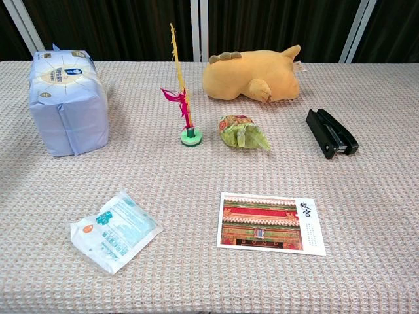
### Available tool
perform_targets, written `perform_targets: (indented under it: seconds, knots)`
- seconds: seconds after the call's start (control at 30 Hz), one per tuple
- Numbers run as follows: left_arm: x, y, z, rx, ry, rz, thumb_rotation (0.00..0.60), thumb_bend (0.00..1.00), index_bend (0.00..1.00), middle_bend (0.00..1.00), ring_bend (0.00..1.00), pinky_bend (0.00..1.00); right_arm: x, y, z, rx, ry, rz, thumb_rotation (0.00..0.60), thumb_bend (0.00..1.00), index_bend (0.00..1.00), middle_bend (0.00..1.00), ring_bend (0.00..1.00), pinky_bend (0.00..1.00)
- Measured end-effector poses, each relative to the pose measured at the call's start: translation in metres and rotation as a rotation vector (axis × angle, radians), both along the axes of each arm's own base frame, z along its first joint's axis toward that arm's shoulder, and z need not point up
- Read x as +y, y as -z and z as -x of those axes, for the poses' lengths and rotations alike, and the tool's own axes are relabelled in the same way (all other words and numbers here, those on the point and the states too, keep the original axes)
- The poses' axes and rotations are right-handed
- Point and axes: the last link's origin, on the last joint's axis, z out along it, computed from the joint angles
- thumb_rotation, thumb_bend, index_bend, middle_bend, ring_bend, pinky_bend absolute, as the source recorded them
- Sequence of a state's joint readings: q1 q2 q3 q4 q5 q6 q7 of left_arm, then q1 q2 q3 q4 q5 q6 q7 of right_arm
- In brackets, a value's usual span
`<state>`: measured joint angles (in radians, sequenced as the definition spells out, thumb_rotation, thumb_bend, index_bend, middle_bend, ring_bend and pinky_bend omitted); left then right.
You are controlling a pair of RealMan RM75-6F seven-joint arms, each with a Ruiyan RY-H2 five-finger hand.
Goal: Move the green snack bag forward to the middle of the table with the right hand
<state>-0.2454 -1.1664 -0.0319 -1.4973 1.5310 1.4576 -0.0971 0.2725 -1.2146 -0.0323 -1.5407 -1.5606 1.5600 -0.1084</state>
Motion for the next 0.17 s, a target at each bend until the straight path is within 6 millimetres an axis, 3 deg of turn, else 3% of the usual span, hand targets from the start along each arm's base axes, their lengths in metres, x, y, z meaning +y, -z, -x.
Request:
perform_targets:
  seconds: [0.17]
  knots:
    - [-0.023, 0.002, 0.006, 0.048, -0.027, -0.004, 0.469, 0.0, 0.1, 0.13, 0.08, 0.16, 0.049, 0.002, 0.044, 0.002, 0.143, 0.027, 0.6, 0.02, 0.0, 0.0, 0.0, 0.0]
